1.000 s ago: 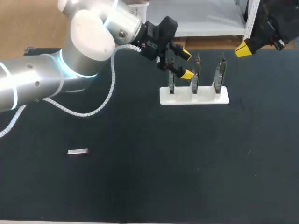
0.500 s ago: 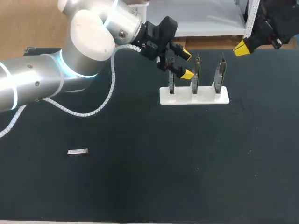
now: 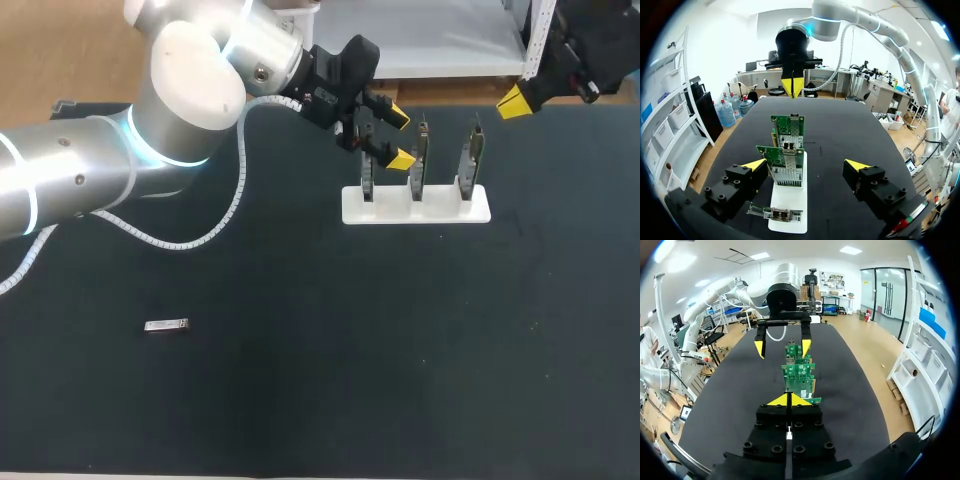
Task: Pick up the optical module with the left hand, and insert it into the network port with the right hand.
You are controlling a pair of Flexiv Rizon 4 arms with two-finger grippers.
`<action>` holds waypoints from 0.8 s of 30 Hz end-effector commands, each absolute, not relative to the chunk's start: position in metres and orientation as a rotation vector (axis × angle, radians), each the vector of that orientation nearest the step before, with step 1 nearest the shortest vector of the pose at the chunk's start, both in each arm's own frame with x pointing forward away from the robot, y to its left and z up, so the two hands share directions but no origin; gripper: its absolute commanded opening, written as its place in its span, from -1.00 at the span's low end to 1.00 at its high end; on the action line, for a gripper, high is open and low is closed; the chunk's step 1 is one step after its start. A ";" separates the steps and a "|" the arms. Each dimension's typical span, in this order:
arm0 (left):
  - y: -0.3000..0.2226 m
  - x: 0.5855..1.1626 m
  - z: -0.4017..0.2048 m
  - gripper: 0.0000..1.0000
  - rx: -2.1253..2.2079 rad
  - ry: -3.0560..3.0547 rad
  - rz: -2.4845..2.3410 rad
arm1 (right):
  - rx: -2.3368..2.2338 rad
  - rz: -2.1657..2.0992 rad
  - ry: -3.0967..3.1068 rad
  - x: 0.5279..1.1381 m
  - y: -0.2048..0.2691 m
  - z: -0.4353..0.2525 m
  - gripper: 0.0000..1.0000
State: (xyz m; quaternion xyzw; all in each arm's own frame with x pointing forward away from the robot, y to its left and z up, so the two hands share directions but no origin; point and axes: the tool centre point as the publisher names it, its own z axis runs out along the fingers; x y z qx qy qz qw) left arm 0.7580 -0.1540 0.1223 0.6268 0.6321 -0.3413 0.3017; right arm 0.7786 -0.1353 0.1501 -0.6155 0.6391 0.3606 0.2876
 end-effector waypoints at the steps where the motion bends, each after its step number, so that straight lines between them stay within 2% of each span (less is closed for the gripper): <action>1: -0.155 0.759 0.123 1.00 1.666 1.680 -0.905 | -1.643 0.959 1.708 0.777 -0.134 0.150 -1.00; 7: -0.155 0.759 0.123 1.00 1.666 1.680 -0.905 | -1.643 0.953 1.711 0.776 -0.132 0.151 -1.00; 8: -0.155 0.759 0.123 1.00 1.666 1.680 -0.905 | -1.646 0.945 1.720 0.776 -0.132 0.151 -0.79; 10: -0.155 0.759 0.123 1.00 1.666 1.680 -0.905 | -1.631 0.926 1.744 0.776 -0.131 0.150 1.00; 24: -0.155 0.759 0.123 1.00 1.666 1.680 -0.905 | -1.631 0.926 1.744 0.776 -0.131 0.150 1.00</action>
